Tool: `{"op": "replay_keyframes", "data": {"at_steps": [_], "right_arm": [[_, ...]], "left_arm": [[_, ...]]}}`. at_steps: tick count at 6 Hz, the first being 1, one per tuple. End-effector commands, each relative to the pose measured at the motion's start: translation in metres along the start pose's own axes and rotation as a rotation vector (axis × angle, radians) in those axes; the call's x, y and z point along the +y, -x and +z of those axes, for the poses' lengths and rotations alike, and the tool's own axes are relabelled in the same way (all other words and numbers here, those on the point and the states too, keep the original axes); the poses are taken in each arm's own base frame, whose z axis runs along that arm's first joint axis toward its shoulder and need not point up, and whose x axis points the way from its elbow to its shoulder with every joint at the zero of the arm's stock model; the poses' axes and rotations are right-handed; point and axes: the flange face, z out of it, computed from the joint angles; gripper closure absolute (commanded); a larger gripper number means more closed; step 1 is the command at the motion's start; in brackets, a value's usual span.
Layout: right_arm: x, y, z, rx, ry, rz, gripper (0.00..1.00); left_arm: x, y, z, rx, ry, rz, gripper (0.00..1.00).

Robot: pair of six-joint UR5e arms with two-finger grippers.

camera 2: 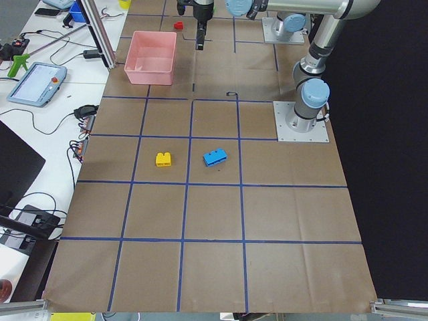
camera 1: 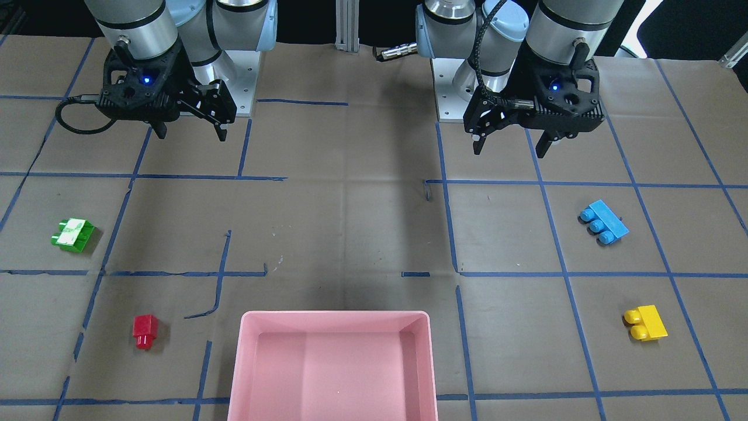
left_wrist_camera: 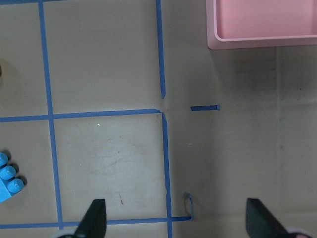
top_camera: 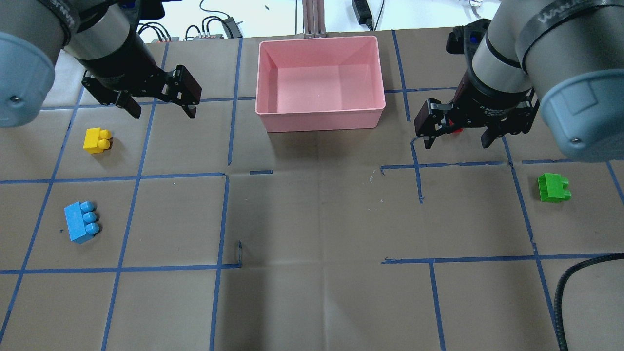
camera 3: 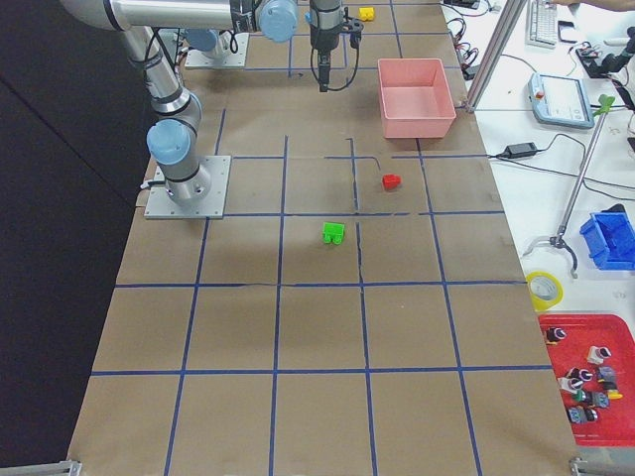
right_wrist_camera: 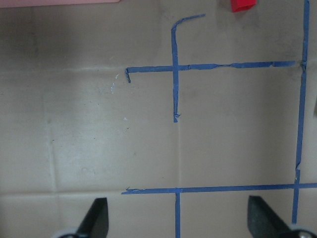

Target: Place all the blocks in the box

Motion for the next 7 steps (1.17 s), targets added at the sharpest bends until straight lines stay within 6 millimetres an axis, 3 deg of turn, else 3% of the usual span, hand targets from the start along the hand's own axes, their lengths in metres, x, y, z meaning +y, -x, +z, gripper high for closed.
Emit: {"op": "replay_keyframes", "data": {"at_steps": [1,6,7], "right_arm": [[0.001,0.0,-0.001,-0.001,-0.001,0.002,0.0],[0.0,-0.002,-0.001,0.002,-0.001,-0.004,0.0],[-0.001,-0.001,0.0,0.001,-0.001,0.0,0.0]], "left_arm": [[0.0,0.0,0.0,0.002,-0.001,0.0,0.01],[-0.001,0.004,-0.001,-0.002,-0.004,-0.006,0.01],[-0.006,0.017,0.002,-0.01,-0.005,0.024,0.01]]}}
